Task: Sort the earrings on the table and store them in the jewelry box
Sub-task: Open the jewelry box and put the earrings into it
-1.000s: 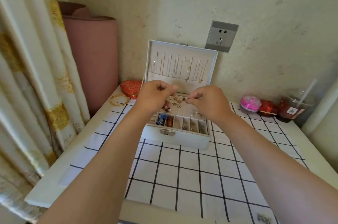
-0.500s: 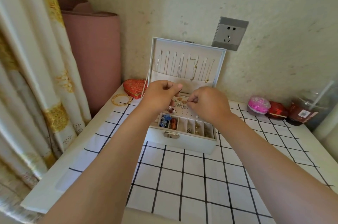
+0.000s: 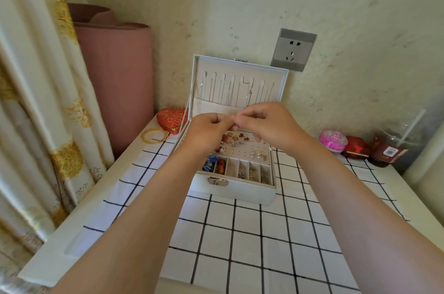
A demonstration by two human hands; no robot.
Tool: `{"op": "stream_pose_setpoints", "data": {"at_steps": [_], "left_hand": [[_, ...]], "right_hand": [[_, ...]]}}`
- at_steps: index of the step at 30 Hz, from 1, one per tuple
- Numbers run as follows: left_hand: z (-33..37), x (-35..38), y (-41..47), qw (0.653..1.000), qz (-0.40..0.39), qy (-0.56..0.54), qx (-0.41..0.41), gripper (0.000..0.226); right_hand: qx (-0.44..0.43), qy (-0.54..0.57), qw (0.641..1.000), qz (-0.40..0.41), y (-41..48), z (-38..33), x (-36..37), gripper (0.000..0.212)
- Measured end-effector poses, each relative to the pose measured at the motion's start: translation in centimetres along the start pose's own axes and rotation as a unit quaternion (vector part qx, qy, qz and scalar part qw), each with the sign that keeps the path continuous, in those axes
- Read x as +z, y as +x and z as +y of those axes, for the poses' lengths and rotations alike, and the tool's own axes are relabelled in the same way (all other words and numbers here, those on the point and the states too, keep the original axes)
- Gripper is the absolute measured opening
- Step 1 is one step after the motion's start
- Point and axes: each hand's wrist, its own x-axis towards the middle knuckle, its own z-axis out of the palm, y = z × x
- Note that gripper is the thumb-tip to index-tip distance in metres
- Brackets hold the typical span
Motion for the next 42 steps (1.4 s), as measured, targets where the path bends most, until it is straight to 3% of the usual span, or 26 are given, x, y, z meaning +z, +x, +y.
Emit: {"op": "stream_pose_setpoints", "data": {"at_steps": [3, 9, 13, 16, 20, 32, 42], "left_hand": [[0.4, 0.6, -0.2, 0.999, 0.014, -0.040, -0.024, 0.017], [0.7, 1.1, -0.6, 0.999, -0.013, -0.041, -0.012, 0.018], [-0.5, 0.9, -0.2, 0.986, -0.024, 0.142, 0.087, 0.019], [-1.9, 0.4, 0.2, 0.923, -0.026, 0.355, 0.147, 0.024], [-2.7, 0.3, 0.7, 0.867, -0.059, 0.463, 0.174, 0.032], [-3.2, 0.7, 0.8, 0.849, -0.090, 0.495, 0.164, 0.045], [-3.3, 0.6, 0.8, 0.848, -0.096, 0.495, 0.166, 0.047]], "right_hand": [[-0.011, 0.049, 0.998, 0.031, -0.2, 0.0, 0.3, 0.020], [0.026, 0.116, 0.986, 0.115, -0.2, 1.0, 0.5, 0.017], [0.046, 0.042, 0.990, 0.127, -0.2, 2.5, 0.6, 0.009], [0.059, -0.115, 0.986, 0.106, -0.3, 3.5, 0.8, 0.010], [0.066, -0.214, 0.972, 0.069, -0.3, 3.8, 1.3, 0.011], [0.047, -0.308, 0.950, 0.034, -0.3, 3.3, 1.9, 0.008], [0.060, -0.263, 0.962, -0.048, 0.0, 3.1, 1.0, 0.017]]}}
